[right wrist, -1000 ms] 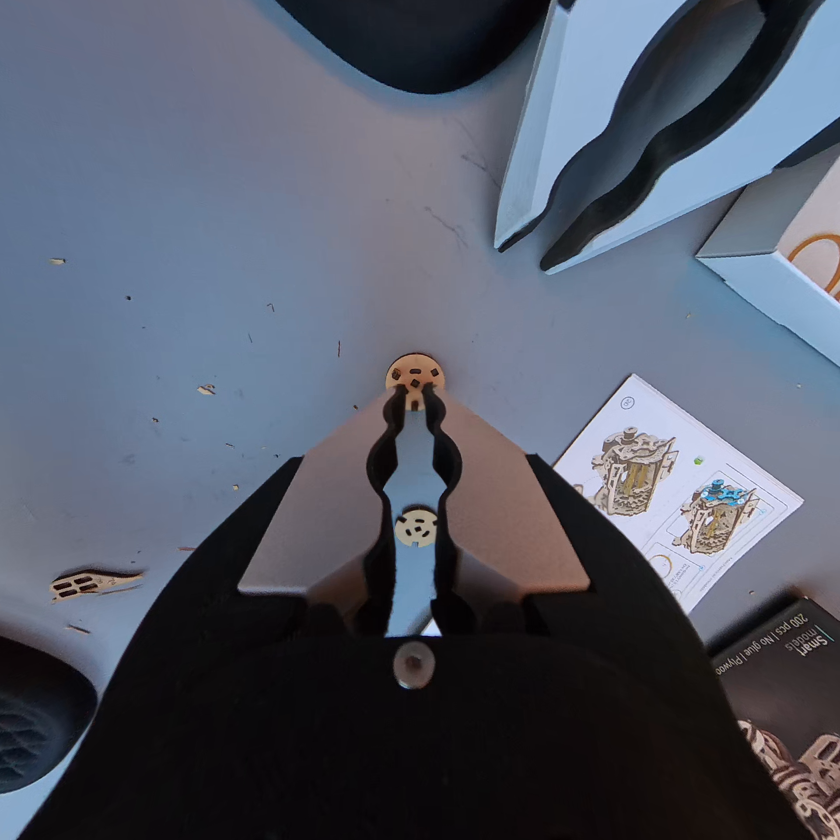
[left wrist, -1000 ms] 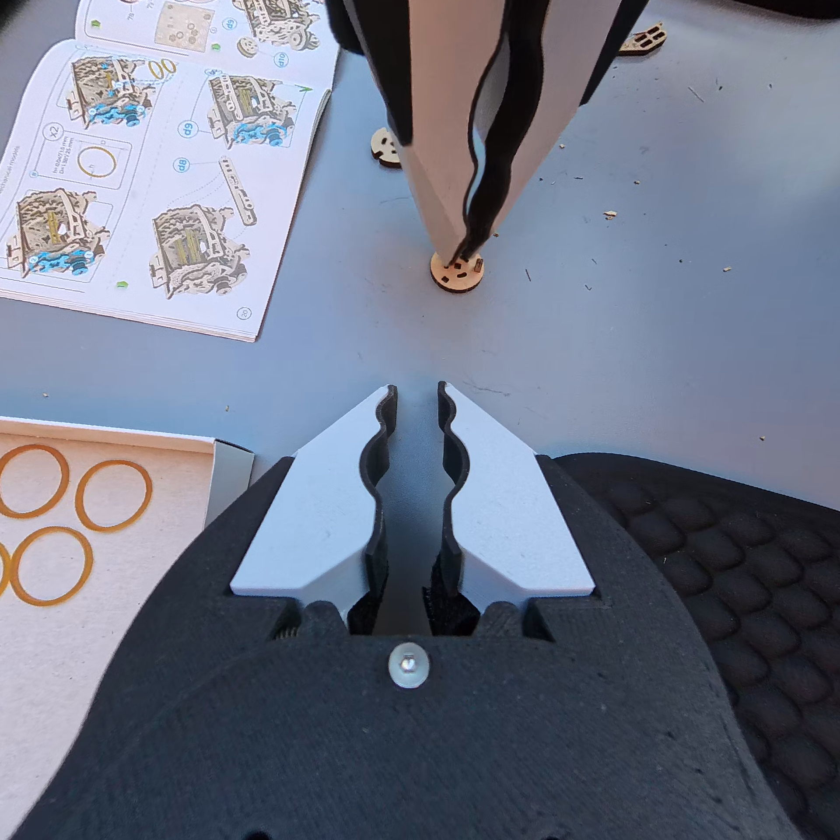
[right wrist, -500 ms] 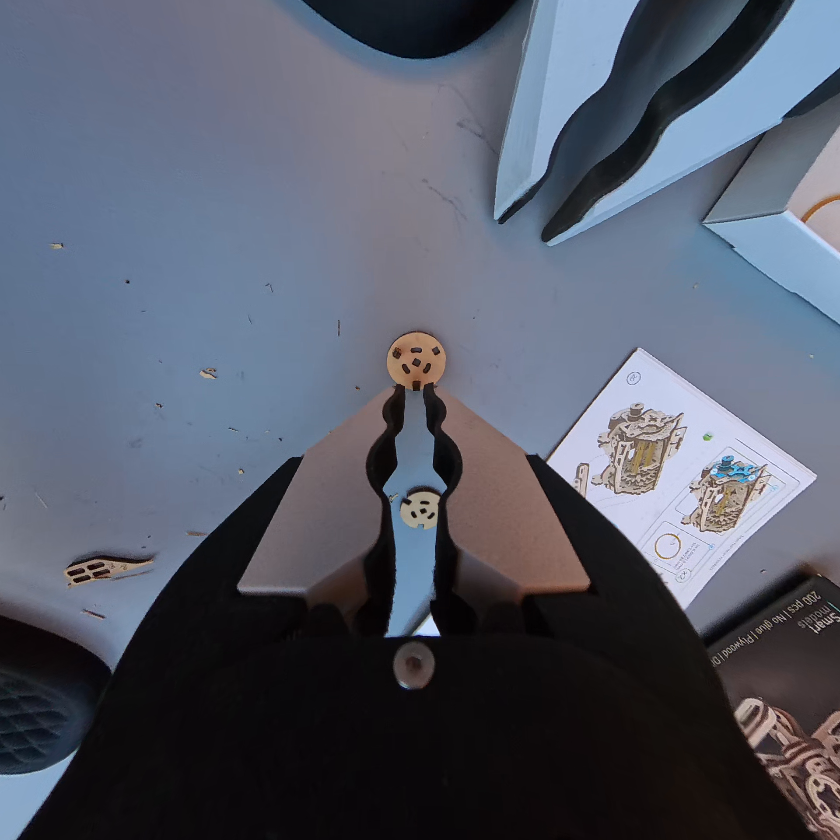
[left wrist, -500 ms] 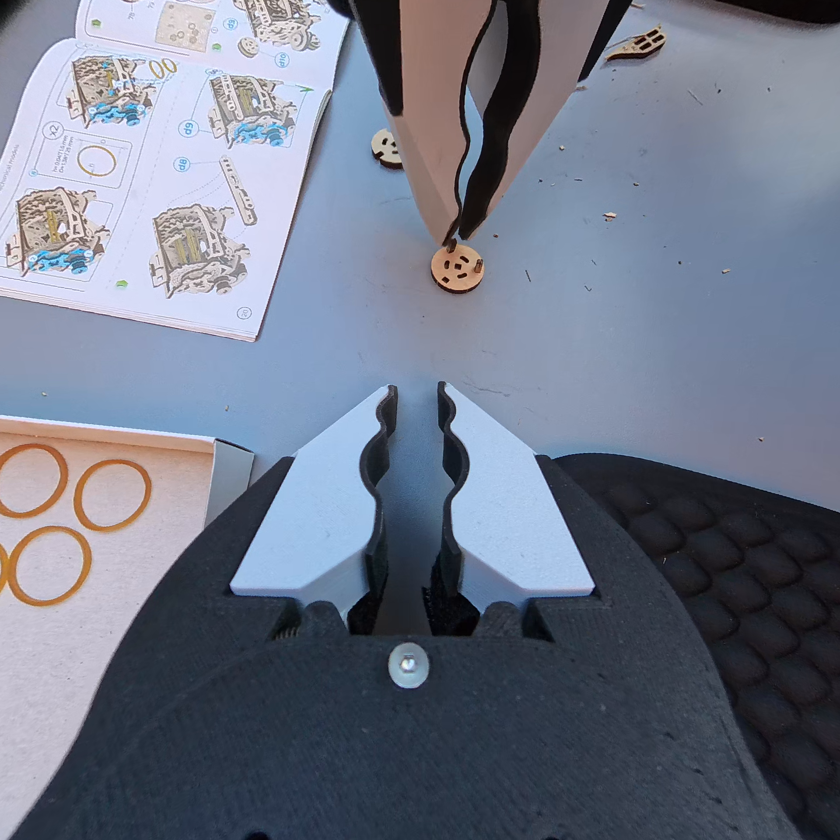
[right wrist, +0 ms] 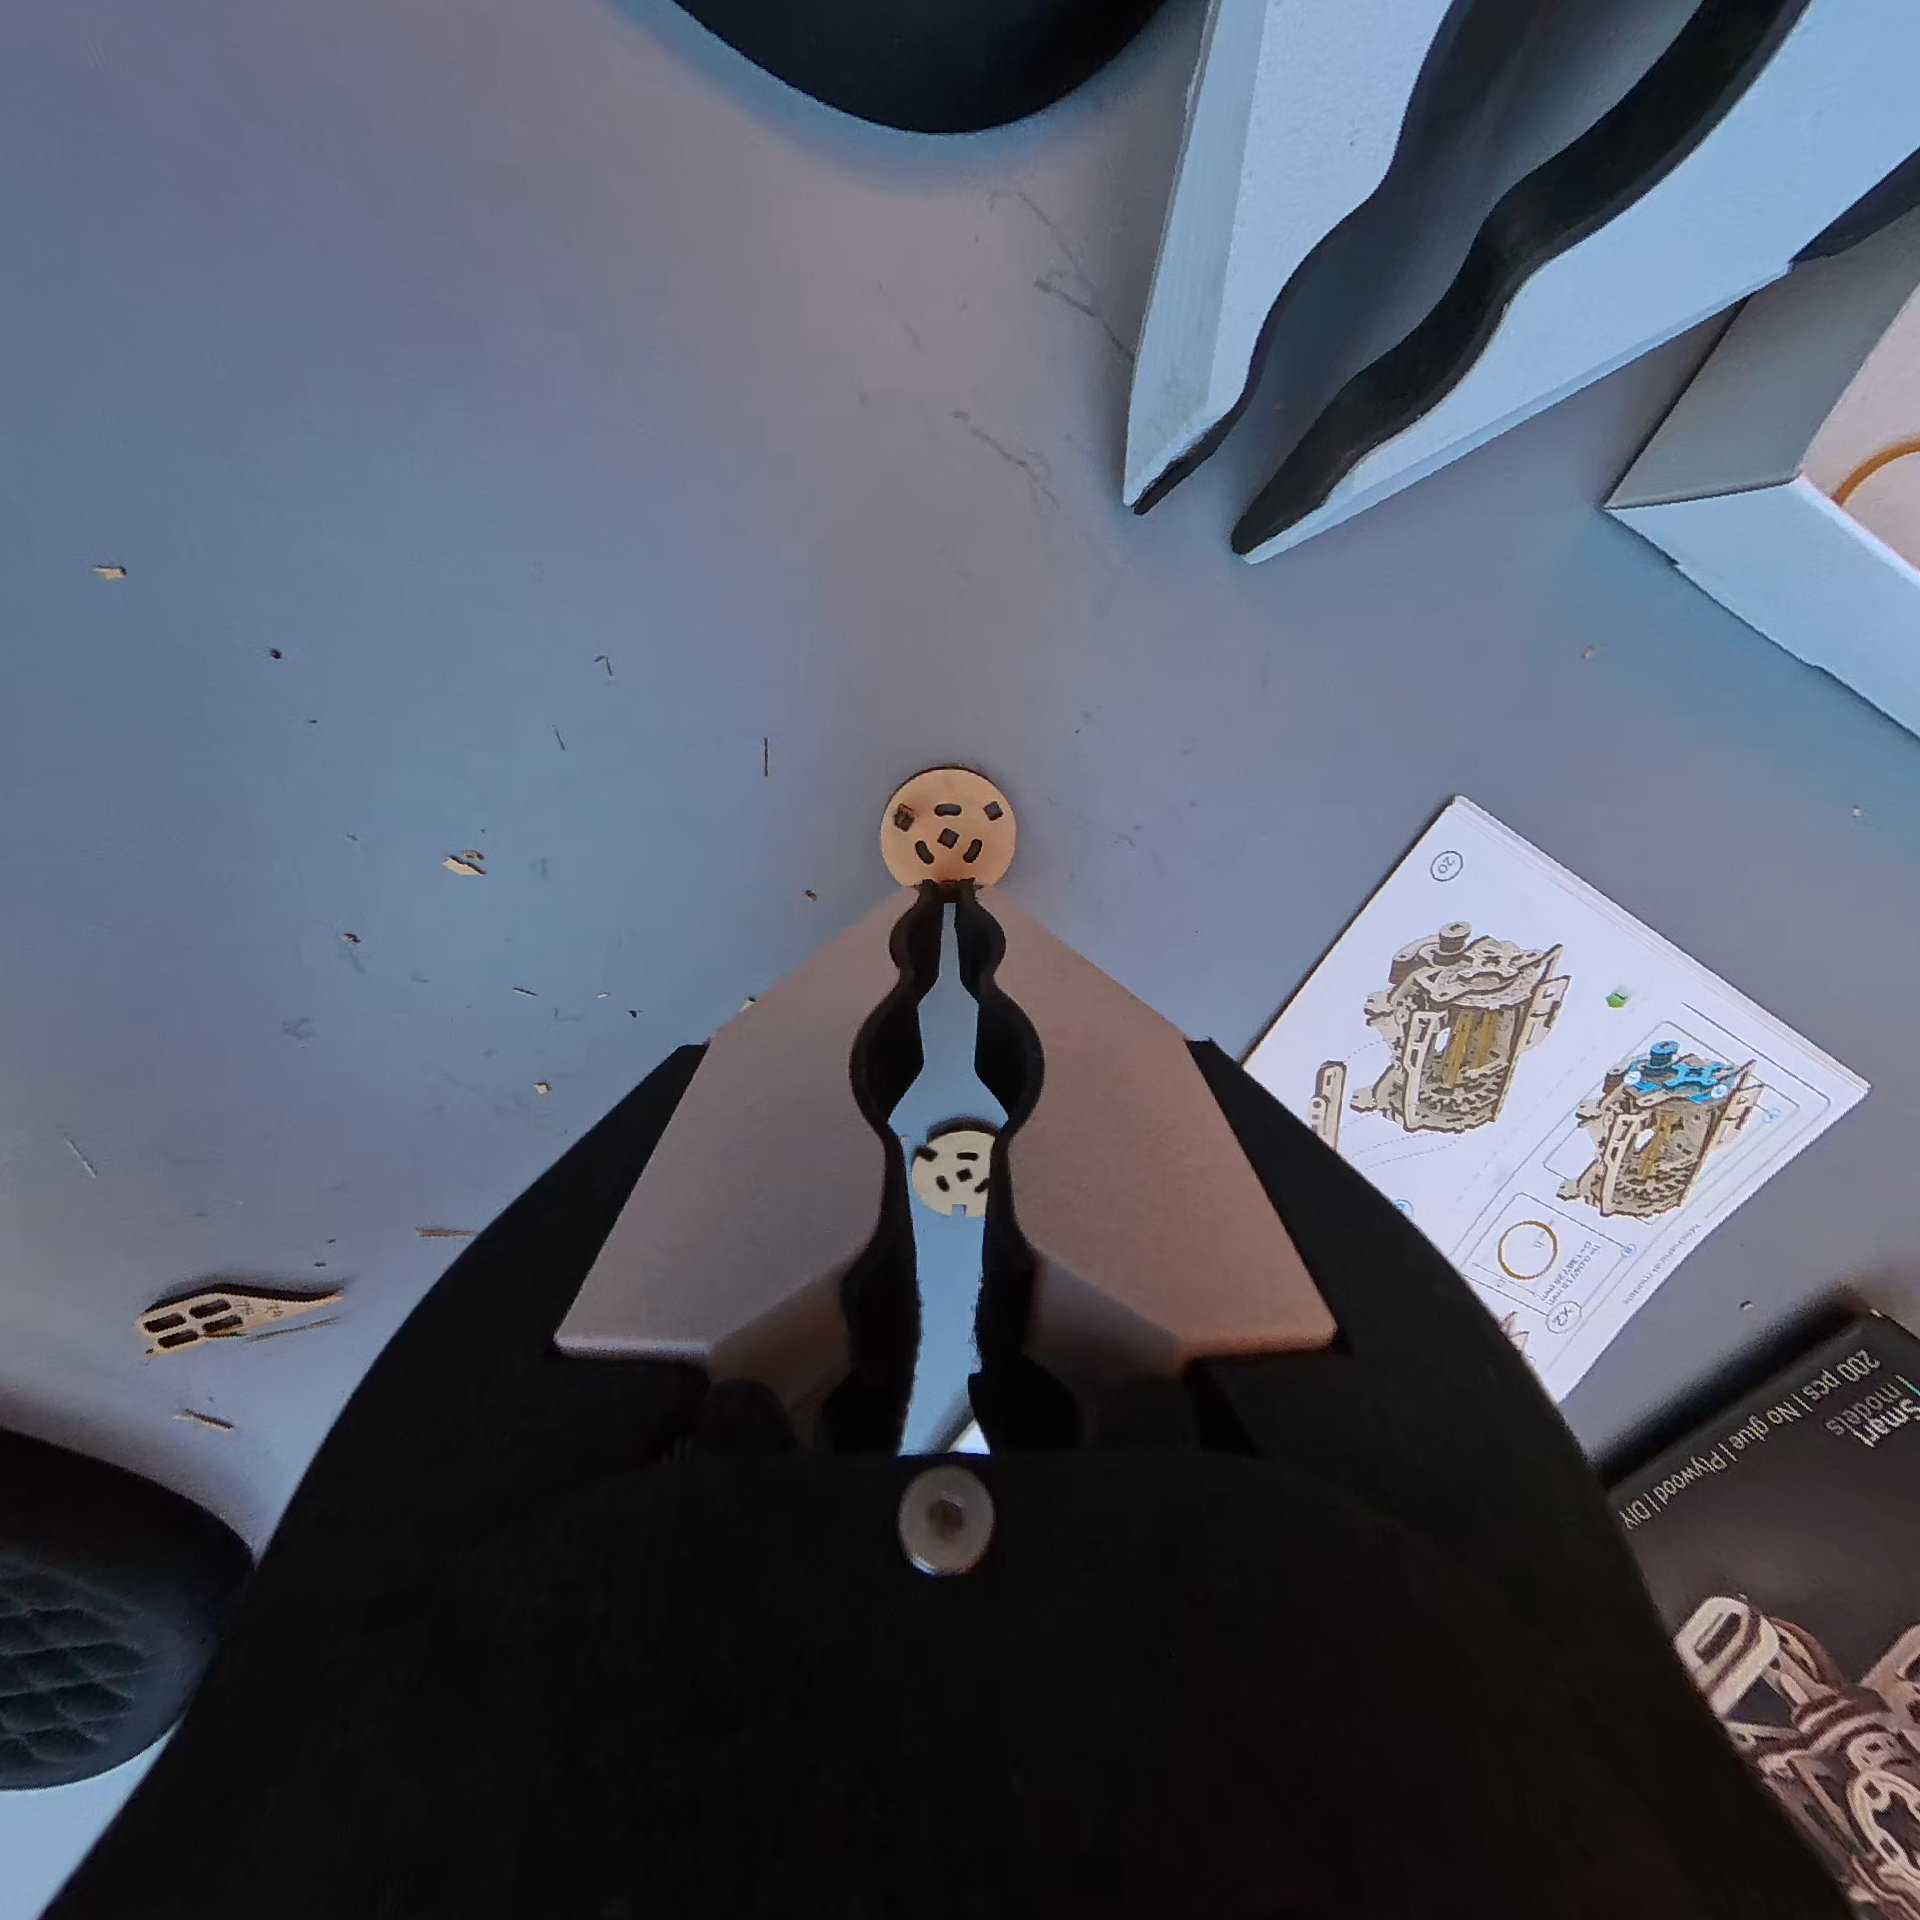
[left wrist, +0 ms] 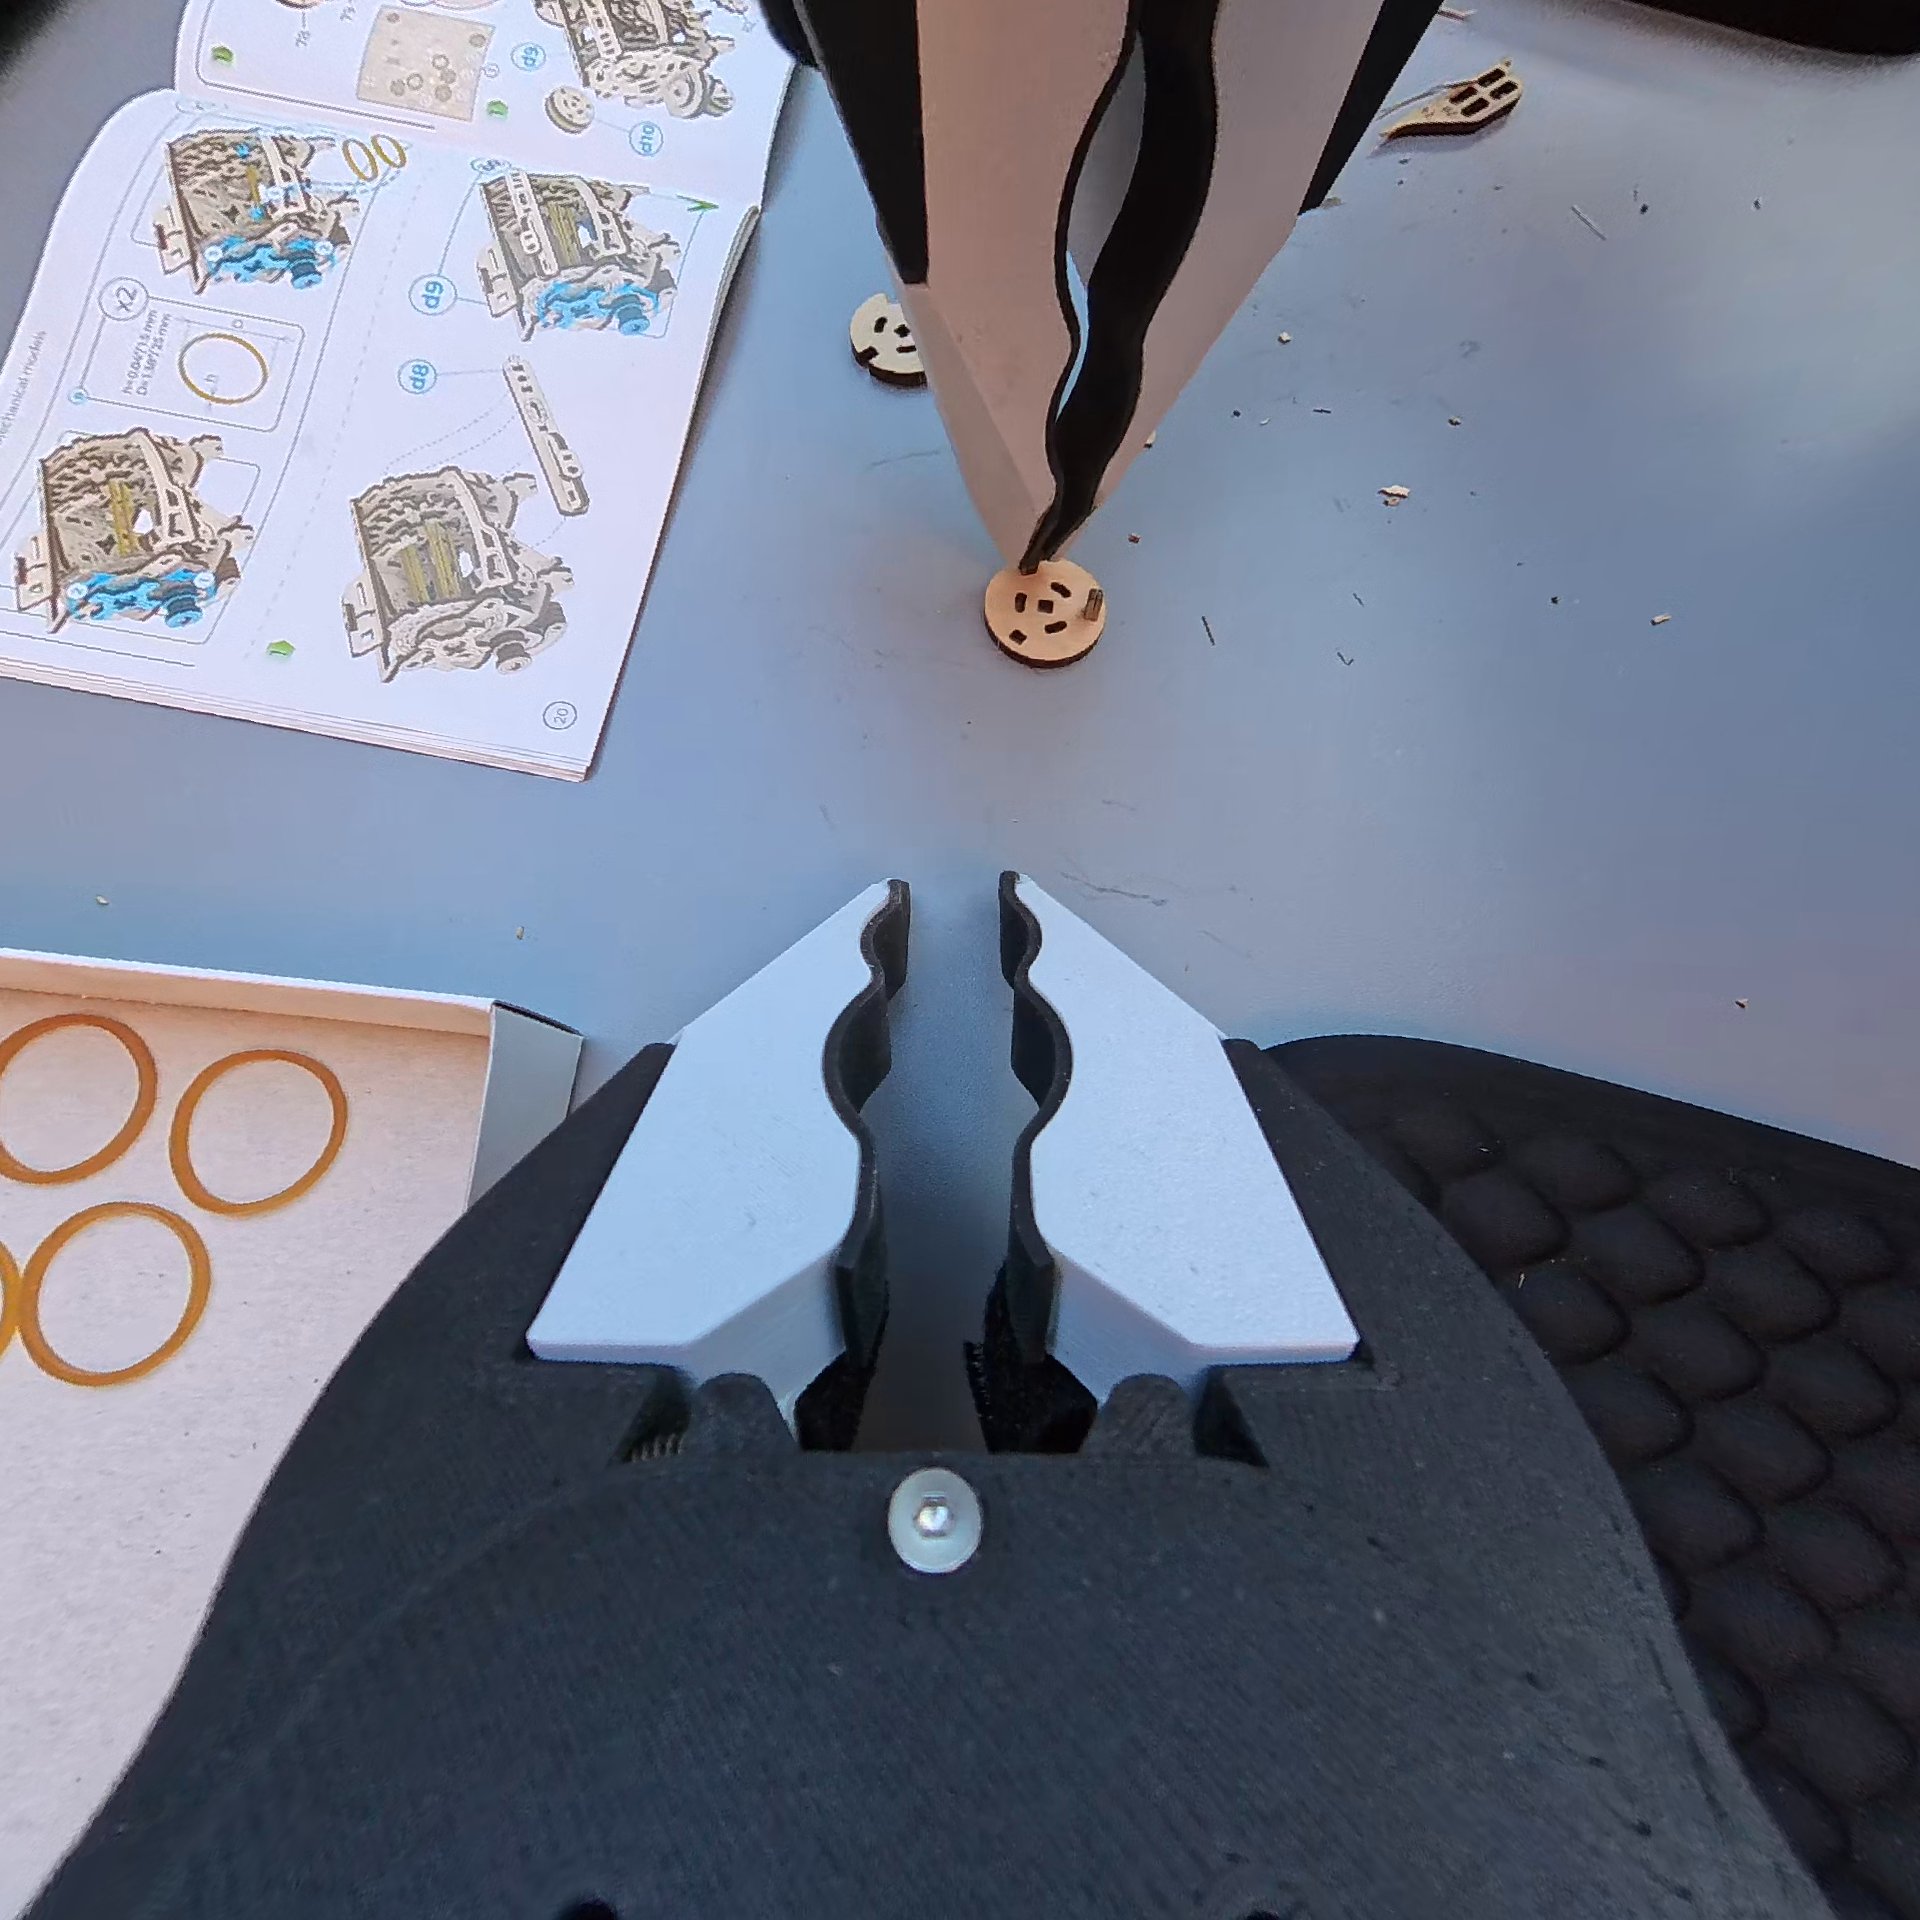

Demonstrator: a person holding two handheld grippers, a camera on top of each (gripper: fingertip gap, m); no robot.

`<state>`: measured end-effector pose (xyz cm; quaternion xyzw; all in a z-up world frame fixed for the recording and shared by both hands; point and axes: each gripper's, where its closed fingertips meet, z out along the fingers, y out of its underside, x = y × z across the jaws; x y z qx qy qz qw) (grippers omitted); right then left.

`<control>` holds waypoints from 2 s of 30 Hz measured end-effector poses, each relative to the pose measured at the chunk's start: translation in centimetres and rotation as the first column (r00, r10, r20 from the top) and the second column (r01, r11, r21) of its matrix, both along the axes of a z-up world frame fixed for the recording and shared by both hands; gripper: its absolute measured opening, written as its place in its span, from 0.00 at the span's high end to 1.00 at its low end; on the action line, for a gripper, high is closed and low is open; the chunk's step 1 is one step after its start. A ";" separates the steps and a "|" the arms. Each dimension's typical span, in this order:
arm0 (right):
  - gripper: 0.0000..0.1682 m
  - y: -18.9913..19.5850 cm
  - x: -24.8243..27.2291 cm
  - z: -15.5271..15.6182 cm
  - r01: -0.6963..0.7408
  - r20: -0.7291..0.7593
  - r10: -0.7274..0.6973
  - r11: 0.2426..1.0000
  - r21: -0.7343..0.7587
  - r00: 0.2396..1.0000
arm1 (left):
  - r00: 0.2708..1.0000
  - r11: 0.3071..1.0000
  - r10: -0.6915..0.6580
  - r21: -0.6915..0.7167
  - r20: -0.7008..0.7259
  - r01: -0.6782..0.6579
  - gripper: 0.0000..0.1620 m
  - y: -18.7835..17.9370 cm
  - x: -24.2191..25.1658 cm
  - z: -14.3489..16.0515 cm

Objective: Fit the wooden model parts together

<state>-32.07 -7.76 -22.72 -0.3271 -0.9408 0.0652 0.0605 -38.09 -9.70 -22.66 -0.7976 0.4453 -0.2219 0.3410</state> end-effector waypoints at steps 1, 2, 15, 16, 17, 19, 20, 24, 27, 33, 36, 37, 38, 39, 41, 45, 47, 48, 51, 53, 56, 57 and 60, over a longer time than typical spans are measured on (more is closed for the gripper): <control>0.99 0.0 -0.1 0.0 -0.005 -0.007 0.005 1.000 0.005 1.000 | 1.000 1.000 0.000 0.000 0.000 0.000 0.90 0.0 0.0 0.0; 0.99 0.0 0.0 0.0 -0.010 -0.001 0.010 1.000 0.003 1.000 | 1.000 1.000 0.000 -0.001 0.001 0.000 0.90 0.0 0.0 0.0; 0.99 0.0 0.2 -0.1 -0.011 -0.064 0.013 0.999 0.040 0.998 | 1.000 1.000 0.001 0.000 0.002 -0.001 0.91 0.0 0.0 0.0; 0.99 0.0 0.2 -0.1 -0.015 -0.039 0.015 1.000 0.012 0.999 | 1.000 1.000 0.001 0.001 0.002 -0.001 0.91 0.0 0.0 0.0; 0.99 0.0 0.2 -0.1 -0.033 -0.017 0.033 0.999 -0.003 0.999 | 1.000 1.000 0.001 0.002 0.002 -0.001 0.91 0.0 0.0 0.0; 0.99 0.0 0.2 -0.1 -0.044 0.042 0.046 0.998 -0.046 0.998 | 1.000 1.000 0.003 0.001 0.006 -0.003 0.91 0.0 0.0 0.0; 0.99 0.0 0.2 -0.1 -0.049 0.067 0.053 0.997 -0.064 0.996 | 1.000 1.000 0.003 -0.001 0.010 -0.003 0.91 0.0 0.0 0.0; 0.99 0.0 0.3 -0.2 -0.060 0.127 0.073 0.993 -0.106 0.989 | 1.000 1.000 0.003 -0.001 0.014 -0.003 0.91 0.0 0.0 0.0; 0.99 0.0 0.2 -0.2 -0.061 0.089 0.066 0.997 -0.056 0.994 | 1.000 1.000 0.002 0.001 0.010 -0.002 0.91 0.0 0.0 0.0; 0.99 0.0 0.2 -0.2 -0.044 -0.024 0.046 0.998 0.053 0.999 | 1.000 1.000 0.000 0.004 0.002 0.000 0.90 0.0 0.0 0.0; 0.99 0.0 0.2 -0.2 -0.046 -0.008 0.046 0.999 0.018 0.999 | 1.000 1.000 0.001 0.003 0.002 -0.001 0.90 0.0 0.0 0.0; 0.99 0.0 0.2 -0.2 -0.053 0.016 0.053 0.999 -0.011 0.998 | 1.000 1.000 0.001 0.003 0.003 -0.001 0.90 0.0 0.0 0.0; 0.99 0.0 0.2 -0.2 -0.046 0.044 0.048 0.998 -0.044 0.998 | 1.000 1.000 0.001 0.004 0.006 -0.001 0.90 0.0 0.1 0.0; 0.99 0.0 0.2 -0.2 -0.037 0.070 0.041 0.998 -0.059 0.997 | 1.000 1.000 0.001 0.003 0.010 -0.001 0.90 0.0 0.1 0.0; 0.99 0.0 0.2 -0.2 -0.057 0.059 0.059 0.998 -0.032 0.997 | 1.000 1.000 0.002 -0.001 0.018 -0.002 0.90 0.0 0.1 0.0; 1.00 0.0 0.2 -0.2 -0.037 -0.070 0.039 0.999 0.030 0.997 | 1.000 1.000 -0.002 0.002 0.009 0.002 0.90 0.0 0.1 0.0; 1.00 0.0 0.2 -0.2 -0.033 -0.070 0.038 0.997 0.070 0.997 | 1.000 1.000 -0.003 0.004 0.006 0.003 0.90 0.0 0.1 0.0; 1.00 0.0 0.2 -0.2 -0.044 -0.047 0.048 0.995 0.089 0.998 | 1.000 1.000 -0.004 0.004 0.006 0.004 0.90 0.0 0.1 0.0; 1.00 0.0 0.2 -0.3 -0.081 0.065 0.071 0.983 0.166 0.995 | 1.000 1.000 -0.001 0.001 0.015 0.001 0.90 0.0 0.2 0.0; 1.00 0.0 0.2 -0.3 -0.099 0.099 0.084 0.982 0.160 0.992 | 1.000 1.000 0.000 0.000 0.019 0.000 0.90 0.0 0.2 0.0; 1.00 -0.1 0.2 -0.3 -0.012 0.032 0.013 0.999 -0.038 0.999 | 1.000 1.000 0.000 -0.004 0.022 0.000 0.90 0.0 0.2 0.0; 0.99 -0.1 0.2 -0.2 0.011 -0.005 -0.011 0.996 -0.093 1.000 | 1.000 1.000 -0.001 -0.001 0.019 0.001 0.90 0.0 0.2 0.0; 1.00 -0.1 0.2 -0.2 0.021 -0.092 -0.029 0.995 -0.094 0.995 | 1.000 1.000 -0.004 0.002 0.013 0.004 0.90 0.0 0.2 0.0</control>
